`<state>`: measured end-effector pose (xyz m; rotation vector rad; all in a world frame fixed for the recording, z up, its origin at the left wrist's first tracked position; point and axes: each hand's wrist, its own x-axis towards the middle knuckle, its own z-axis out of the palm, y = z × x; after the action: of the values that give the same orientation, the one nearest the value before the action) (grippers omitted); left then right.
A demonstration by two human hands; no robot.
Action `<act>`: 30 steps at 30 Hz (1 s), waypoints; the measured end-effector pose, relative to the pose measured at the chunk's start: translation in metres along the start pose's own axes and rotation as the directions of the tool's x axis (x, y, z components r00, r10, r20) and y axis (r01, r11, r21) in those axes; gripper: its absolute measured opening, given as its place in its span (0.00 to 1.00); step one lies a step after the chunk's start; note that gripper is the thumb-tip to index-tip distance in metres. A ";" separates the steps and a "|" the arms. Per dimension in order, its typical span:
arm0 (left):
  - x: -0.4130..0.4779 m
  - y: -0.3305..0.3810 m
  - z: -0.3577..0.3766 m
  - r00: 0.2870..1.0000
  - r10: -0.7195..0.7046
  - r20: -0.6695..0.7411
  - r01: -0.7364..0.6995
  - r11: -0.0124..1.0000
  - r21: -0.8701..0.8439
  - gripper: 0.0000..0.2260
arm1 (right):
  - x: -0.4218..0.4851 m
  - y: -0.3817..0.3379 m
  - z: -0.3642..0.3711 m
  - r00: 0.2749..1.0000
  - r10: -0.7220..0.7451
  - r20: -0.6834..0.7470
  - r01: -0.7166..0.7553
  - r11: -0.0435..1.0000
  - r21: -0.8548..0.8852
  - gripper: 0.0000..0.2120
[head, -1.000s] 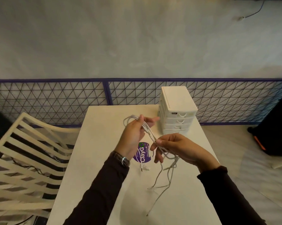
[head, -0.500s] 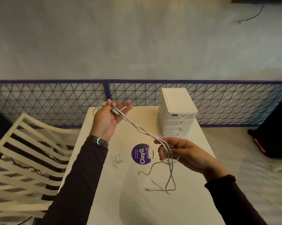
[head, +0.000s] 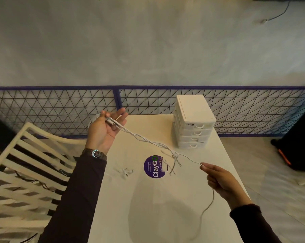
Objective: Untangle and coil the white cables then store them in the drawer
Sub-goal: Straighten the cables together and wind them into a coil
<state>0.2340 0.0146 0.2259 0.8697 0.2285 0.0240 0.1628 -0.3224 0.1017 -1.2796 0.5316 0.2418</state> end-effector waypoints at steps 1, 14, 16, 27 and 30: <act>0.002 0.000 -0.002 1.000 0.003 -0.003 -0.003 1.000 -0.002 0.18 | 0.001 0.004 -0.004 1.000 -0.015 -0.022 0.014 0.998 -0.066 0.08; 0.009 0.013 -0.012 0.996 0.039 -0.077 -0.048 0.993 -0.112 0.18 | 0.015 -0.002 -0.021 0.981 -0.141 0.132 0.179 0.923 -0.340 0.17; 0.010 0.013 -0.012 0.996 0.045 -0.081 -0.055 0.991 -0.121 0.18 | 0.017 -0.001 -0.017 0.982 -0.138 0.129 0.172 0.937 -0.304 0.17; 0.011 0.012 -0.014 0.994 0.052 -0.101 -0.064 0.990 -0.125 0.18 | 0.013 0.006 -0.005 0.932 -0.279 0.231 0.360 0.783 -0.508 0.05; 0.014 0.014 -0.016 0.994 0.046 -0.103 -0.060 0.988 -0.139 0.18 | 0.017 0.006 -0.011 0.928 -0.271 0.254 0.367 0.774 -0.516 0.06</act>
<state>0.2453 0.0378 0.2240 0.7332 0.2939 0.1323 0.1715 -0.3327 0.0861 -1.8798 0.0793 0.2195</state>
